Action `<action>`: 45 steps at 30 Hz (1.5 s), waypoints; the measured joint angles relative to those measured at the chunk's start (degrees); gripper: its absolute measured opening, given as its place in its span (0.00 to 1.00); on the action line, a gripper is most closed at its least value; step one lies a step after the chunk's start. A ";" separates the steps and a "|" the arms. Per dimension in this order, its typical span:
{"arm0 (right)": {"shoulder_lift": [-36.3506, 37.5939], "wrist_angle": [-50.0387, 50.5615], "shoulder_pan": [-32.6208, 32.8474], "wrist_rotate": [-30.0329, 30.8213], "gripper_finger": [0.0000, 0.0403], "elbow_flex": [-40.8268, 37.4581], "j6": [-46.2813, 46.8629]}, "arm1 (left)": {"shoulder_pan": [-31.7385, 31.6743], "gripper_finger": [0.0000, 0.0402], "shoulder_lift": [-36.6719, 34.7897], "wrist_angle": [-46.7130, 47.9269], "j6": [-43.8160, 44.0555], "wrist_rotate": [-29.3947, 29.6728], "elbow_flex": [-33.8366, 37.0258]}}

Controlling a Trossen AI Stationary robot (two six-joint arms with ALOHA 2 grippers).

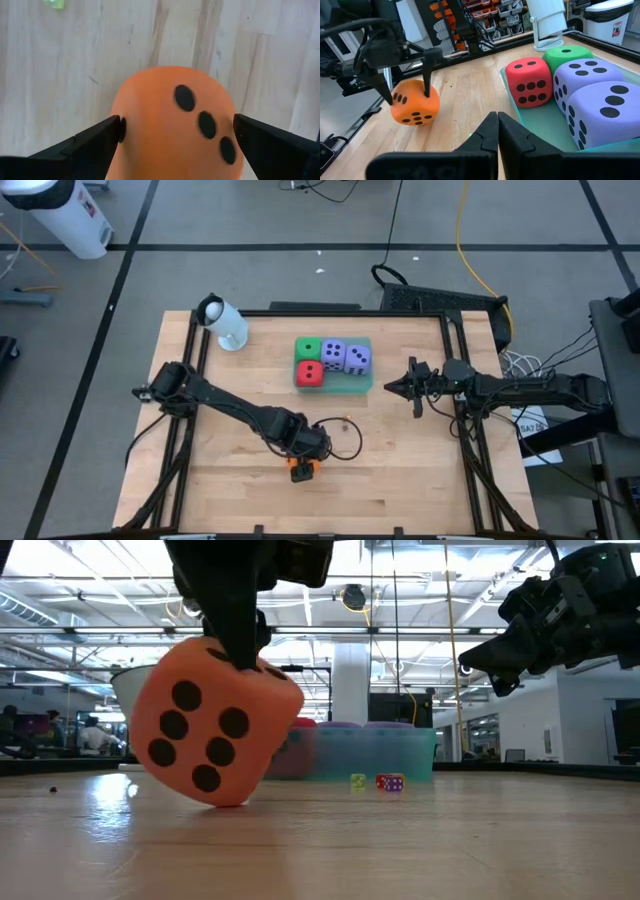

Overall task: Pick & Place Dice
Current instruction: Put the large orange dice into the blue bin

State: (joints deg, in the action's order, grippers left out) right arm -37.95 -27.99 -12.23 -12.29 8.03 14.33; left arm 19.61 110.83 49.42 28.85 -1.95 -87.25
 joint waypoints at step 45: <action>0.02 1.46 0.00 0.09 0.00 -0.04 0.02 | 1.65 0.98 -6.96 9.01 -27.35 9.03 -0.28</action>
State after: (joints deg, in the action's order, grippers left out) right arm -37.94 -26.52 -12.23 -12.21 7.99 14.35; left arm 21.26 103.87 58.43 1.50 7.08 -87.53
